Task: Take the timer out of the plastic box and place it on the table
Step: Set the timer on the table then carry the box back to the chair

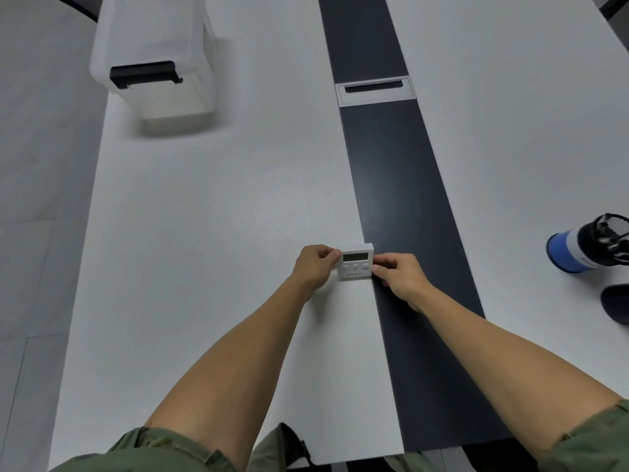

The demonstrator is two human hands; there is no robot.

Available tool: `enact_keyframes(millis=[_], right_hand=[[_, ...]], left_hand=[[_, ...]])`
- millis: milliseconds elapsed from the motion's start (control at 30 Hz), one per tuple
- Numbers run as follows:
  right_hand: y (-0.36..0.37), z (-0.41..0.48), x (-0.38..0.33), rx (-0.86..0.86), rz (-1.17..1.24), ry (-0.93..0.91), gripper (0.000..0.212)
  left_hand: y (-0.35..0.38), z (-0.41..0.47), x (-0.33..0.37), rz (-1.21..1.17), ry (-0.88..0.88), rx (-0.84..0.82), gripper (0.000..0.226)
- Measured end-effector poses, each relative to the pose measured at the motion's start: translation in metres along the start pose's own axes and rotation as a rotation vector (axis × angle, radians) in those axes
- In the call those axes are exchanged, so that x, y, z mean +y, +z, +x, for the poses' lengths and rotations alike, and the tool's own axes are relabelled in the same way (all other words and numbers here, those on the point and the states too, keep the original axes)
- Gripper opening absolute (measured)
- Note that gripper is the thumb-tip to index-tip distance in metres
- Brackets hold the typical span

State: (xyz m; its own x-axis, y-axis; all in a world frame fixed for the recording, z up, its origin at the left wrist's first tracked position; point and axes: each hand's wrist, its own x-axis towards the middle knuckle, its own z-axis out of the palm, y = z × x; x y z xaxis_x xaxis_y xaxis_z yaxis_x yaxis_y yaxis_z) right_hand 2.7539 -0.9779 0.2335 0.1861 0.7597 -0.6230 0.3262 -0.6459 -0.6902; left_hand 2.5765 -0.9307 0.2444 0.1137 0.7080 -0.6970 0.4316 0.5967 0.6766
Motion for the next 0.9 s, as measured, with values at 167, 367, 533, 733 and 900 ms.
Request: enact_keyframes(millis=[167,367,533,733,900], right_hand=[[0.0004,-0.0001,0.0003,-0.006,-0.019,-0.001,0.029],[-0.0002,0.0001,-0.0001,-0.011,-0.025,-0.002,0.029],[-0.0007,0.0001,-0.0001,-0.018,-0.034,0.000,0.029],[-0.0011,0.0009,0.0004,-0.021,-0.036,0.000,0.029],[-0.0010,0.0011,0.0002,-0.022,-0.040,0.002,0.030]], left_hand=[[0.0008,0.0002,0.0004,0.016,0.009,0.006,0.032],[0.0012,-0.0030,0.0035,0.022,0.010,0.012,0.034],[0.0014,-0.0060,0.0059,0.025,-0.006,0.012,0.034],[0.0018,-0.0056,0.0059,0.026,-0.001,0.014,0.033],[0.0022,-0.0064,0.0063,0.029,-0.006,0.016,0.033]])
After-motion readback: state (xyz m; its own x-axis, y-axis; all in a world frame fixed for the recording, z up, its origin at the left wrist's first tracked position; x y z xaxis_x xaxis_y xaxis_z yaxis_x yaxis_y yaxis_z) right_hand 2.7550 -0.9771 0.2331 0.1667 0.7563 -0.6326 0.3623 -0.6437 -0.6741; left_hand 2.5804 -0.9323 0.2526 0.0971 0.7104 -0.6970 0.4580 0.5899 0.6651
